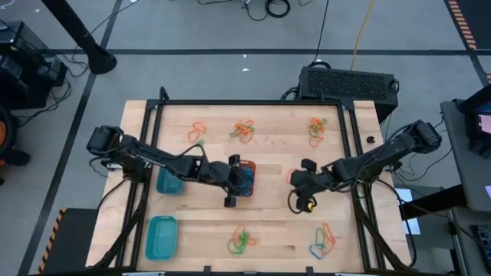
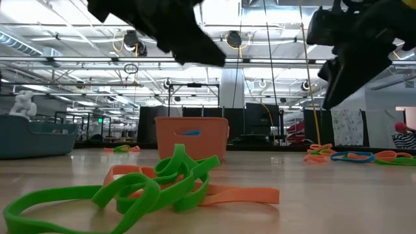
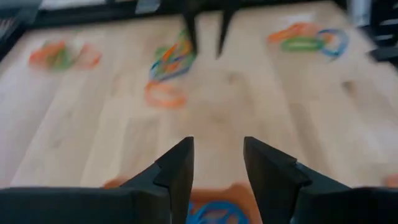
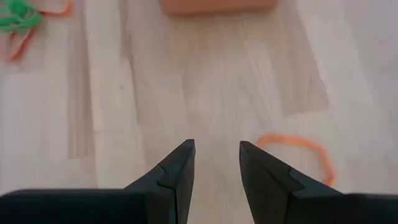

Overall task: Sort rubber bands into baskets
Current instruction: Put the blue rubber band into the orange bin

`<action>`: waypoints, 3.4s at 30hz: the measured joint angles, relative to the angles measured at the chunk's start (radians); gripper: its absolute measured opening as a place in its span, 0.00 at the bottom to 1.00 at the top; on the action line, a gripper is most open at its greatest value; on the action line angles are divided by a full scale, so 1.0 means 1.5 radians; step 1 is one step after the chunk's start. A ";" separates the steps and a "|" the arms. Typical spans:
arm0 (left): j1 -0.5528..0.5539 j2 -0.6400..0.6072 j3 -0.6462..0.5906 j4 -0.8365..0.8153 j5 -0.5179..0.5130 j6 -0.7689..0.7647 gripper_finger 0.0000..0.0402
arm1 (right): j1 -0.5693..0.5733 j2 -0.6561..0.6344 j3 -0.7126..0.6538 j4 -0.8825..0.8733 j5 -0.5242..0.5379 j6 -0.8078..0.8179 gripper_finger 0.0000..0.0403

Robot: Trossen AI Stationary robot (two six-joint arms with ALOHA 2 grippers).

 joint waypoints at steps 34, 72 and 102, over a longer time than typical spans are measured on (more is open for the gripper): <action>-0.066 0.000 -0.001 0.065 -0.027 0.098 0.37 | 0.305 0.210 0.000 0.216 -0.289 0.243 0.29; -0.066 0.000 -0.001 0.079 -0.027 0.097 0.37 | 0.290 0.213 0.027 0.149 -0.236 0.137 0.29; -0.064 0.051 -0.001 0.115 0.031 0.062 0.37 | 0.287 0.261 0.028 0.222 -0.275 0.133 0.01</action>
